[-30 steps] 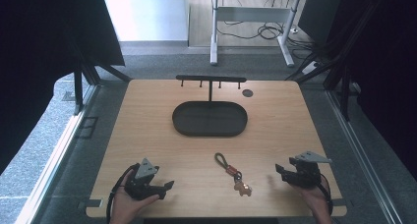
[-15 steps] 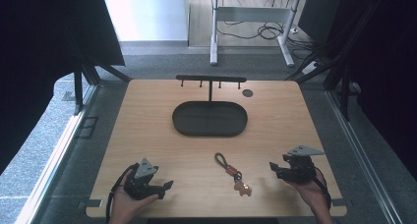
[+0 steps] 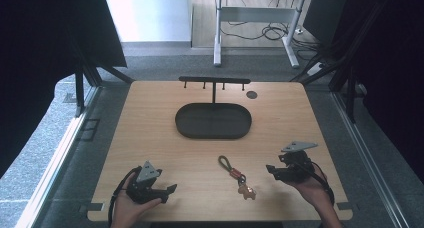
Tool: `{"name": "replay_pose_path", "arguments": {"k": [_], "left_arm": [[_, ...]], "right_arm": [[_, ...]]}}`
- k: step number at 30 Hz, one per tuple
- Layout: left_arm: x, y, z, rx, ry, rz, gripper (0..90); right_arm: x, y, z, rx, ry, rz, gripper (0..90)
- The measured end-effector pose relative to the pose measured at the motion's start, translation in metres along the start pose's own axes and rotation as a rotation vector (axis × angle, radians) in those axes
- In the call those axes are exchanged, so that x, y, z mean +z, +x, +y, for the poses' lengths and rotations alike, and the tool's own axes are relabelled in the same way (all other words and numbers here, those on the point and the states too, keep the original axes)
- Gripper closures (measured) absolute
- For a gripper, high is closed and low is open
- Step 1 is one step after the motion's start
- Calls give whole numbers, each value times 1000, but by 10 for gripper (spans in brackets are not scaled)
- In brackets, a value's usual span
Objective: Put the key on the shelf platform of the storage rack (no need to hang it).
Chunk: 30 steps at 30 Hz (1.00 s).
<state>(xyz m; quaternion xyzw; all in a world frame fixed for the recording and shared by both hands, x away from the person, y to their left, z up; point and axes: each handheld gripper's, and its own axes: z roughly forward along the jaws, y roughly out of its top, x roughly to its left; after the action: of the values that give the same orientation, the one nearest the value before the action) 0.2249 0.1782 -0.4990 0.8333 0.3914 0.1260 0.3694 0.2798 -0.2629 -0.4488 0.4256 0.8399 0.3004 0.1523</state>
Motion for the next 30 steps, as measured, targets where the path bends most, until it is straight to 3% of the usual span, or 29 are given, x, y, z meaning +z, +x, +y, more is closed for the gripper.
{"name": "replay_pose_path", "arguments": {"k": [9,17,19,24,30], "left_arm": [[-6,-10,6,35,-10,6,256],[-1,-13,7,40,-1,-1,256],[-2,-13,7,42,-3,2,257],[-4,-13,7,42,-8,7,257],[-5,-12,7,44,-8,4,257]], "right_arm": [[6,11,5,-43,51,52,424],[12,20,10,-62,93,66,431],[15,28,15,-68,90,93,438],[23,43,21,-101,110,97,465],[36,46,23,-109,133,98,485]]}}
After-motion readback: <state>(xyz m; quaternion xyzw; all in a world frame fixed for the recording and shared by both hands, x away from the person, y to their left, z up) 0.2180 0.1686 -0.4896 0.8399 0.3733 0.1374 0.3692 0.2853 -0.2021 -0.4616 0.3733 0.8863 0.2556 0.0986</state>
